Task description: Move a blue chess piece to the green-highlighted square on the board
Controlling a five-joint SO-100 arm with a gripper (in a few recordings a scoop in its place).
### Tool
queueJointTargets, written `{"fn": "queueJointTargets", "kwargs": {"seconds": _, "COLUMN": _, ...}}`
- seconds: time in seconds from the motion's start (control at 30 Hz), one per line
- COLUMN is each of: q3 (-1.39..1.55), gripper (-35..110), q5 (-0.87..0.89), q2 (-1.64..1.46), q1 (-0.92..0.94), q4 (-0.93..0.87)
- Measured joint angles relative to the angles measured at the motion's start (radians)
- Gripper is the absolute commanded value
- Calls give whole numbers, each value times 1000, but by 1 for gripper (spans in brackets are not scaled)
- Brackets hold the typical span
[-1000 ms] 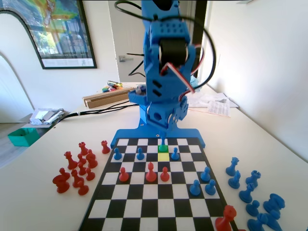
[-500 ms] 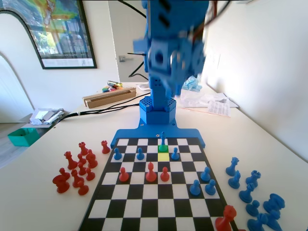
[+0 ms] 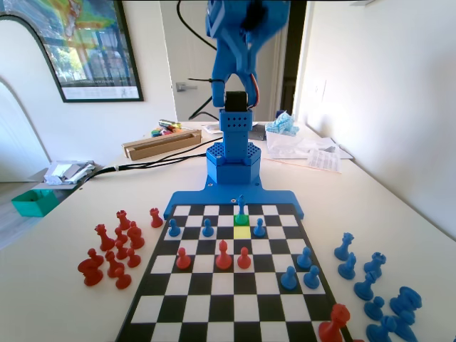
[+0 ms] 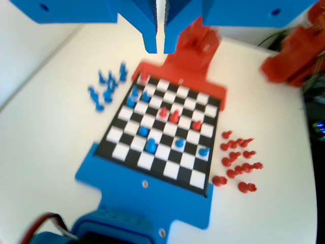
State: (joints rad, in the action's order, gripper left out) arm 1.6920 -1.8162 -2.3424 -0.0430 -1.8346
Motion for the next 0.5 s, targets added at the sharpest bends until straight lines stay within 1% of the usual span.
{"fn": "queueJointTargets", "kwargs": {"seconds": 0.27, "q3": 187, "gripper": 2, "q5": 77, "q2": -204, "q1": -18, "q4": 2}}
{"fn": "queueJointTargets", "kwargs": {"seconds": 0.5, "q3": 351, "gripper": 2, "q5": 83, "q2": -356, "q1": -6, "q4": 64}}
